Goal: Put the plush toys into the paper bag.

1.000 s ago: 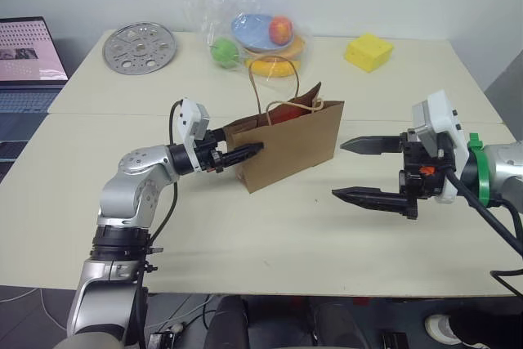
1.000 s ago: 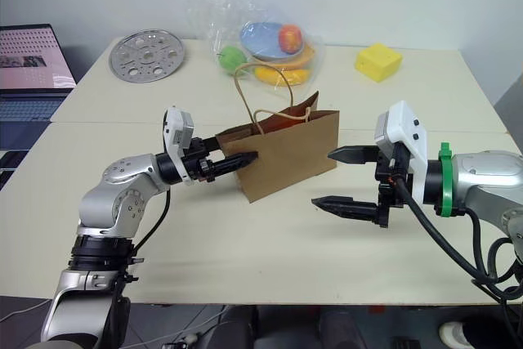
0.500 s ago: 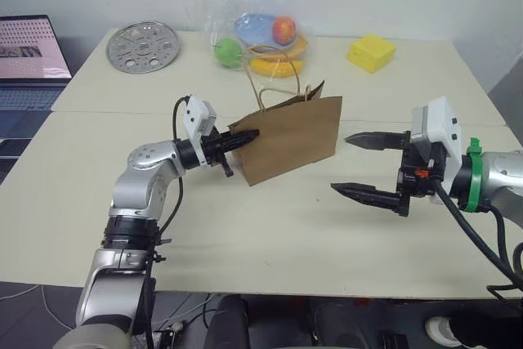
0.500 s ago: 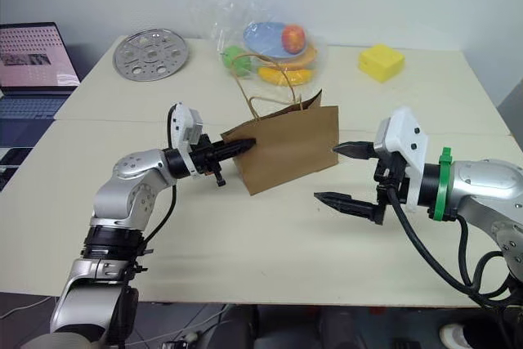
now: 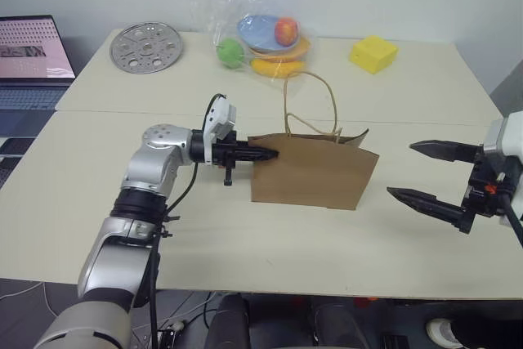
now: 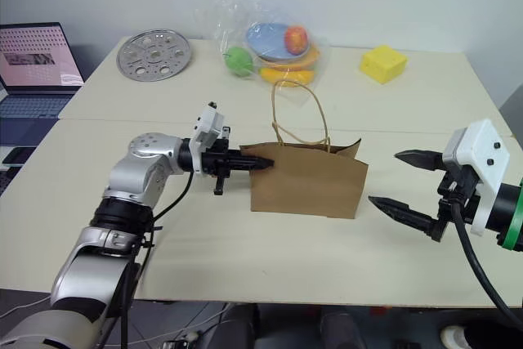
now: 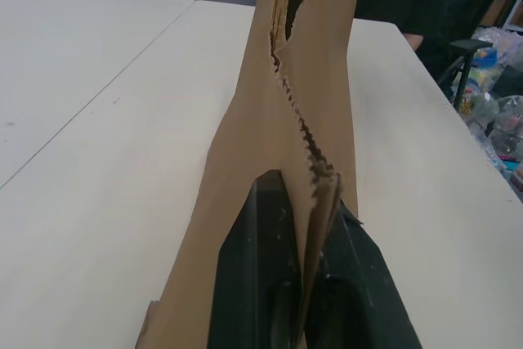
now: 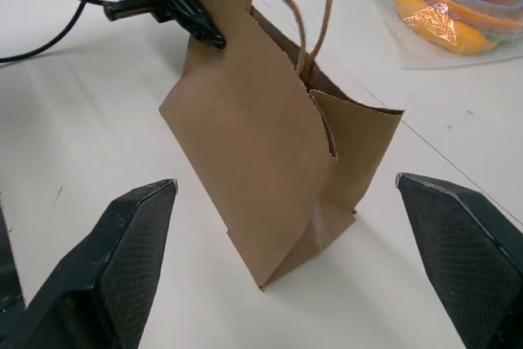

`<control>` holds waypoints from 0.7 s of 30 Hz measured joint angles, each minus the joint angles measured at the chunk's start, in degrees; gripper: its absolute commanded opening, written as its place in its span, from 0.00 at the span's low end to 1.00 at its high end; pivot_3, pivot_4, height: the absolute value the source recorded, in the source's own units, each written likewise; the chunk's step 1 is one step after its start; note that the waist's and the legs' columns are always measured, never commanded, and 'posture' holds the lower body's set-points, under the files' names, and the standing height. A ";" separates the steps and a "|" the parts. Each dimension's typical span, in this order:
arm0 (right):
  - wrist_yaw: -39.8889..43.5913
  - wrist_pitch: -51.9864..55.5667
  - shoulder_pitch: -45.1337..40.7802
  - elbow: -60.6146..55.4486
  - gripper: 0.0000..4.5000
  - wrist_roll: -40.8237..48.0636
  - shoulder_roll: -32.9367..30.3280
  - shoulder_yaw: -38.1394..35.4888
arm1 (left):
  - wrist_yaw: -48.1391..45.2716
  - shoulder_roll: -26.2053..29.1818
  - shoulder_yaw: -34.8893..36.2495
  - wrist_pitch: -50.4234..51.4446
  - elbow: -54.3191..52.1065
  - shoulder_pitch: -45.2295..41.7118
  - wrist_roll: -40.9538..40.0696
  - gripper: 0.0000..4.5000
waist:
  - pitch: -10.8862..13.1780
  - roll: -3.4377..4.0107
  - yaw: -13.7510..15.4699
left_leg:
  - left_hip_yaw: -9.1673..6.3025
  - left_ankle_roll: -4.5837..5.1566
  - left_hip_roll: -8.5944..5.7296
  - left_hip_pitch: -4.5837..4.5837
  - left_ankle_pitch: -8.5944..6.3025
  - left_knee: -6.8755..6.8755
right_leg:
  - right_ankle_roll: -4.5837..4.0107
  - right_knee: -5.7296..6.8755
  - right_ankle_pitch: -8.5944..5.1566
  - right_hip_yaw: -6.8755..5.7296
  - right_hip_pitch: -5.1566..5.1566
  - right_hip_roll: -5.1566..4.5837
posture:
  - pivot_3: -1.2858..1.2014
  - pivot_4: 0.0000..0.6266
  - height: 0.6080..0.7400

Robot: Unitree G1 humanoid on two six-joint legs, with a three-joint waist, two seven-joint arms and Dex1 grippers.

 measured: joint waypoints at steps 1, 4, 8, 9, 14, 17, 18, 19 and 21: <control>-0.12 0.01 0.19 -0.14 1.00 0.28 0.00 0.00 | -0.13 0.04 0.00 -0.13 0.16 -0.08 0.16 0.10 | 0.00 0.00 -0.01 | 0.01 0.00 0.00 0.00 0.00 0.00 | 0.00 0.00 0.00 0.01 0.00 0.00 | 0.52 0.24 1.00; -0.42 0.01 0.31 -0.06 1.00 0.55 -0.05 0.05 | -1.30 1.03 0.00 1.31 -0.47 0.33 0.25 0.27 | 0.00 0.00 -0.03 | 0.01 0.00 0.00 0.01 0.00 0.00 | 0.00 0.01 0.00 0.01 0.00 0.00 | 0.52 0.24 1.00; 0.26 -0.86 -0.26 1.60 1.00 -0.79 -1.48 1.13 | -0.65 4.30 1.12 4.01 -5.00 3.43 -0.33 0.55 | 0.00 0.00 -0.27 | 0.00 0.00 0.02 0.01 0.00 -0.01 | 0.00 0.01 0.00 0.01 -0.01 0.00 | 0.52 0.24 1.00; 0.49 -1.17 -0.43 2.54 1.00 -1.18 -2.03 1.48 | -0.14 5.56 1.87 4.99 -6.41 4.46 -0.42 0.61 | 0.00 0.00 -0.40 | 0.00 0.00 0.03 0.01 0.00 -0.02 | 0.00 0.01 0.00 0.01 -0.01 0.00 | 0.52 0.24 1.00; 5.34 -4.54 -2.59 7.70 1.00 -4.48 -5.04 4.09 | 2.99 12.87 6.86 10.12 -15.87 10.95 -2.08 0.97 | 0.00 0.01 -0.65 | 0.03 0.00 0.04 0.03 0.00 -0.02 | 0.00 0.01 0.00 0.02 -0.01 0.00 | 0.52 0.24 1.00; 11.01 -7.98 -3.76 12.87 1.00 -7.54 -9.03 4.82 | 6.13 18.59 11.06 11.26 -19.79 14.98 -2.03 0.99 | 0.01 0.02 -0.94 | 0.04 0.00 0.07 0.06 0.00 -0.04 | 0.00 -0.01 0.00 0.02 -0.02 0.00 | 0.52 0.24 1.00; 13.68 -9.56 -4.53 15.40 1.00 -8.54 -10.53 5.41 | 7.08 21.14 12.30 11.35 -21.33 16.64 -1.51 0.99 | 0.02 0.03 -1.02 | 0.07 0.00 0.07 0.07 0.00 -0.03 | 0.01 -0.01 -0.01 0.02 -0.03 -0.01 | 0.52 0.24 1.00; 16.78 -11.06 -4.79 17.94 1.00 -9.84 -12.74 5.63 | 7.89 24.53 13.57 11.88 -22.58 18.67 -0.85 0.99 | 0.03 0.05 -1.20 | 0.15 0.00 0.07 0.09 0.00 -0.07 | 0.01 -0.03 -0.01 0.09 -0.04 -0.02 | 0.52 0.24 1.00; 20.70 -12.88 -6.35 22.12 1.00 -11.22 -14.63 6.06 | 8.73 28.56 16.53 12.77 -24.35 21.71 -0.21 0.99 | 0.03 0.05 -1.26 | 0.17 0.00 0.08 0.15 -0.01 -0.09 | 0.01 -0.05 -0.02 0.09 0.00 -0.03 | 0.52 0.24 1.00</control>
